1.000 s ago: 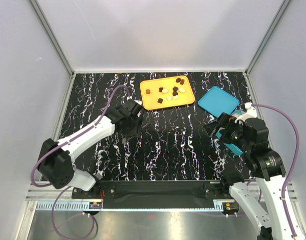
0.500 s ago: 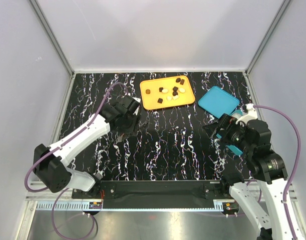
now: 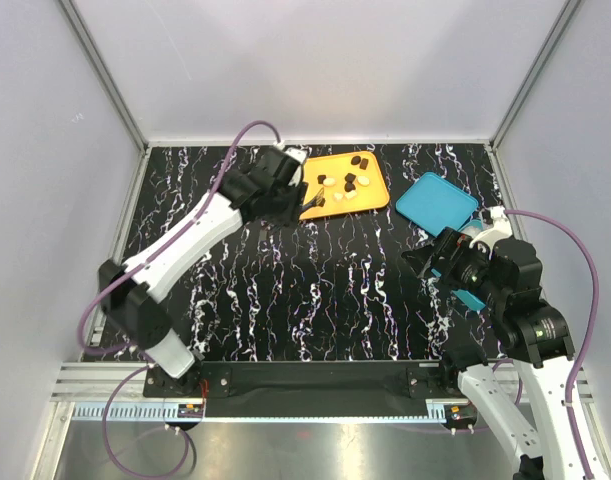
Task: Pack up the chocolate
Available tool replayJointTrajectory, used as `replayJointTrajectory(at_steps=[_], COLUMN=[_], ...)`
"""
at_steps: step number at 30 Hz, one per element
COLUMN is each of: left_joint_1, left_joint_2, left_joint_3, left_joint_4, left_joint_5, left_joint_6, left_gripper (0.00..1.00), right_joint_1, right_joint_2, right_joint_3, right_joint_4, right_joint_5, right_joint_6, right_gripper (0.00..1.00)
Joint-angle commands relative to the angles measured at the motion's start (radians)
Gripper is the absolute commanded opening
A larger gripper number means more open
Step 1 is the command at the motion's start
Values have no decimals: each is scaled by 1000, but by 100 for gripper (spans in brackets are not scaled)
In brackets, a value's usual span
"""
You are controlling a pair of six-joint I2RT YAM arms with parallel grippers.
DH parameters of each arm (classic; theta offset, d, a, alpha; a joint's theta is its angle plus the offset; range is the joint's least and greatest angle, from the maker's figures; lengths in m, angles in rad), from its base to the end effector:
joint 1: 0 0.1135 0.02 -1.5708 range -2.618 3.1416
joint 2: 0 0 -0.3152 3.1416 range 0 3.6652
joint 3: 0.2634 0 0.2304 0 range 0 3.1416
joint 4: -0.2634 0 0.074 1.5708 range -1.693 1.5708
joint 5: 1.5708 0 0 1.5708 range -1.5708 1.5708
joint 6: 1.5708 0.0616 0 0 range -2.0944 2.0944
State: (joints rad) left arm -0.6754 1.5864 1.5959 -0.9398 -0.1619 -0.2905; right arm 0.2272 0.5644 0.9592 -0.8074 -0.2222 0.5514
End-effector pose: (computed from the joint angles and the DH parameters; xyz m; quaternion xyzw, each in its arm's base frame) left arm 0.2617 -0.1969 0.3827 0.1560 0.9335 -0.0777 0.3135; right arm 0.0542 0.0265 0.3693 0.0744 0.8307 0.2923 0.4680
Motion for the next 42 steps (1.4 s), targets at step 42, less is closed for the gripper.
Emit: replayJointTrajectory(at_steps=[42], left_joint_1=[22], left_joint_2=[440], left_joint_3=[183], left_joint_4=[207], left_joint_5=[-65], left_joint_6=[79], left_gripper=[51], right_joint_1=[3], right_joint_2=[-12], right_joint_3=[107], right_joint_4=[-24], right_joint_5=[107], right_joint_6=[-100], right_gripper=[100])
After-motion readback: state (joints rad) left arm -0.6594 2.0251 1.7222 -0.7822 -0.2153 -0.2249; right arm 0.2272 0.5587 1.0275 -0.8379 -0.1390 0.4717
